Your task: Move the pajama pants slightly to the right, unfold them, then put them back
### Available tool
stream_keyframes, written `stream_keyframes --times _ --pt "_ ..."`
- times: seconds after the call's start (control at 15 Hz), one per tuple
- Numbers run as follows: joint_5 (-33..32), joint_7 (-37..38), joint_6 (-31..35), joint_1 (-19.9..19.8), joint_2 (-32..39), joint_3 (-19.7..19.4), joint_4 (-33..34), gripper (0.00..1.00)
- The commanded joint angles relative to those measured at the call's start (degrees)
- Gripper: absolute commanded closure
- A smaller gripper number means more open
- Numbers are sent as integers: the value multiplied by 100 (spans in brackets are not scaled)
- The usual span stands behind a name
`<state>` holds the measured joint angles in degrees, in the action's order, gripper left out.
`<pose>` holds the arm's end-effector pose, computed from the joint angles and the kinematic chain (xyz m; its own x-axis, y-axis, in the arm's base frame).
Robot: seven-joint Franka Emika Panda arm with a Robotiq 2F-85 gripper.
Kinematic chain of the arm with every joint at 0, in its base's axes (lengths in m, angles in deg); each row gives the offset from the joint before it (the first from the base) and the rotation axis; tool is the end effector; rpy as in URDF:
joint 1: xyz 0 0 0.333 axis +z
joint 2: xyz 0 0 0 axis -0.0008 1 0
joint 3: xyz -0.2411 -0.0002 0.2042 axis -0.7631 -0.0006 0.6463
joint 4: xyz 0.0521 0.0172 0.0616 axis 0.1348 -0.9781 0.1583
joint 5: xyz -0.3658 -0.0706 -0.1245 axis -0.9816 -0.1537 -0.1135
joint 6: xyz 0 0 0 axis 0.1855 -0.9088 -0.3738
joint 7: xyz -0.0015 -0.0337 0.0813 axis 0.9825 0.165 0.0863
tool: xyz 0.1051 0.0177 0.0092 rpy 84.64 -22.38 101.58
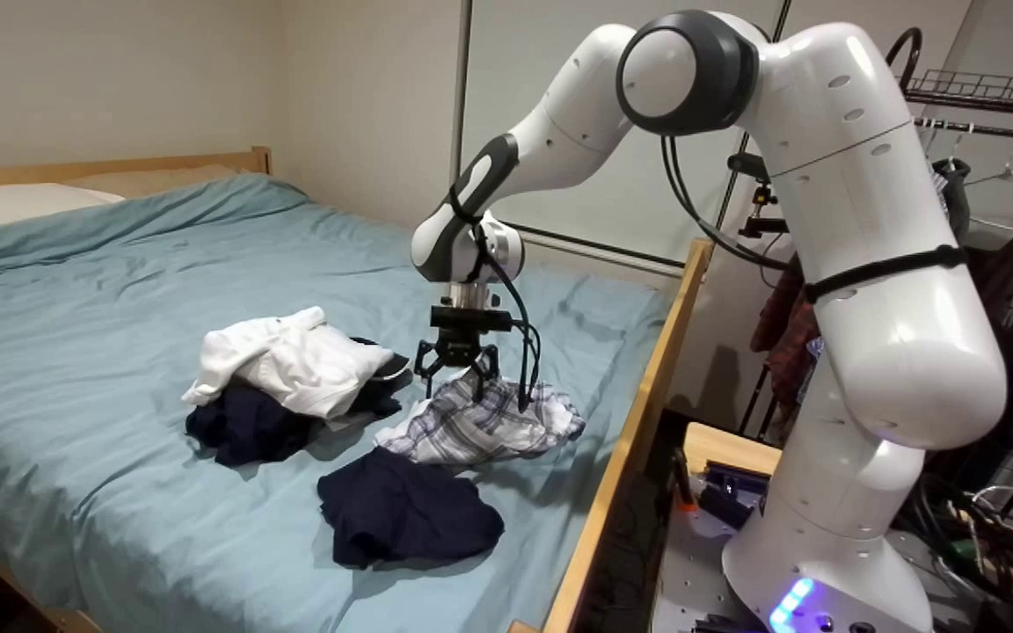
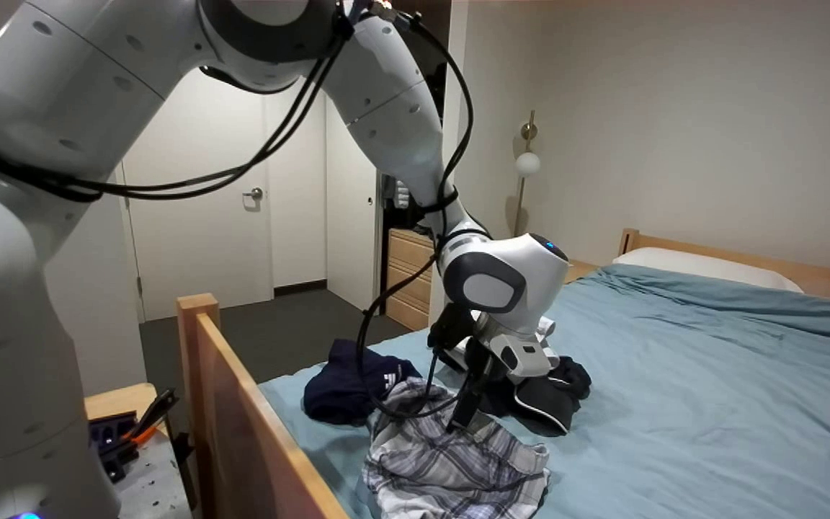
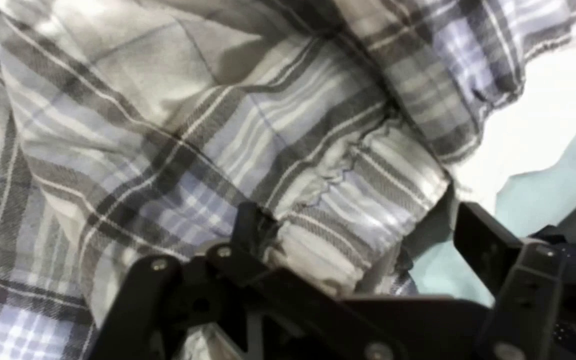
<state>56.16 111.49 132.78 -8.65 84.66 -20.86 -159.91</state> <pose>0.5584 -0.1667 0.1430 0.5139 -0.7972 -0.3168 -0.8458 -0.5325 -0.0318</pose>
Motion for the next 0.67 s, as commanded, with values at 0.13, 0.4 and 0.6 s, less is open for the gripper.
stream_keyframes --times 0.13,0.4,0.6 --pt "373 455 229 -109 90 7 -45 27" --pt "308 818 118 -79 70 -49 8 55" --pt "146 979 -55 -38 83 -121 93 74"
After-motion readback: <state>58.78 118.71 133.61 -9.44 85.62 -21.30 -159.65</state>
